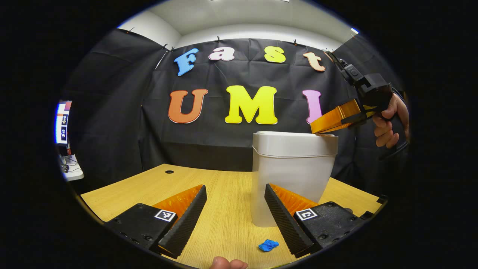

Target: Press the lid of the desktop garbage bin to open it, pick up the crumpled paper on the desktop and throw it into the bin, then pick up the pop can on the desktop and drop it into the bin, and finally close the garbage bin lid.

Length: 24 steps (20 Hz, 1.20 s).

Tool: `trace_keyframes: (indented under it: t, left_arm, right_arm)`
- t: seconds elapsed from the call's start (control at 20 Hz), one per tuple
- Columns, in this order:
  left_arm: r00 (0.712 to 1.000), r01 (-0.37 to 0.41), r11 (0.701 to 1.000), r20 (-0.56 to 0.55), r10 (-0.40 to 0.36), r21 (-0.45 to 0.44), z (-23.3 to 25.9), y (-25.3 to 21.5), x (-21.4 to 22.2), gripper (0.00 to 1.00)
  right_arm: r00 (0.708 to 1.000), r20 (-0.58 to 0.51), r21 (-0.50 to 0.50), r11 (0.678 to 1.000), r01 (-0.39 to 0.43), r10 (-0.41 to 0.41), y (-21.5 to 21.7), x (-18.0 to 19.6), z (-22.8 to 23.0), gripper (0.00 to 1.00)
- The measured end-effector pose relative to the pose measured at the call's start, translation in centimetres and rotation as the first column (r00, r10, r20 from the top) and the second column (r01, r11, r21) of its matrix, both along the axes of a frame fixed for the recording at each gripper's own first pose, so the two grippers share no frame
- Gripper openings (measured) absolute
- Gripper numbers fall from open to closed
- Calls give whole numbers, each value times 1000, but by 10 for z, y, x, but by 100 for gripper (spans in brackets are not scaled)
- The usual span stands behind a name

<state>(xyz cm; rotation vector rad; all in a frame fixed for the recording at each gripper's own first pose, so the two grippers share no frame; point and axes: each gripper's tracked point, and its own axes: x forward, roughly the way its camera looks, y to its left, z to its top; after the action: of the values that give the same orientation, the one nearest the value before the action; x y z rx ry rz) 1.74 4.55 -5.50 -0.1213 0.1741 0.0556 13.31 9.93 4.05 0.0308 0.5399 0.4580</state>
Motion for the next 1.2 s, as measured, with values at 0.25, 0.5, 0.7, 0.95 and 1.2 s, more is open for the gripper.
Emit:
trace_keyframes:
  t: [0.25,0.5,0.7,0.95,1.2]
  left_arm:
    - [1000,-6,999,1,6,31,1,1,-2,100]
    - [1000,-8,999,15,8,40,4,0,-1,100]
    - [1000,-3,999,19,2,42,7,-3,-3,100]
    - [1000,0,999,27,-1,38,7,-4,-2,100]
    - [999,-5,999,39,3,38,12,-4,-2,100]
  right_arm:
    - [996,83,-35,999,20,-17,1,1,13,2]
    - [930,363,-43,996,76,-56,-6,-4,68,33]
    - [898,437,-37,996,82,-58,-13,-10,80,98]
    - [902,411,25,991,133,-131,-30,-26,65,98]
    - [881,427,124,978,166,-204,-51,-47,62,95]
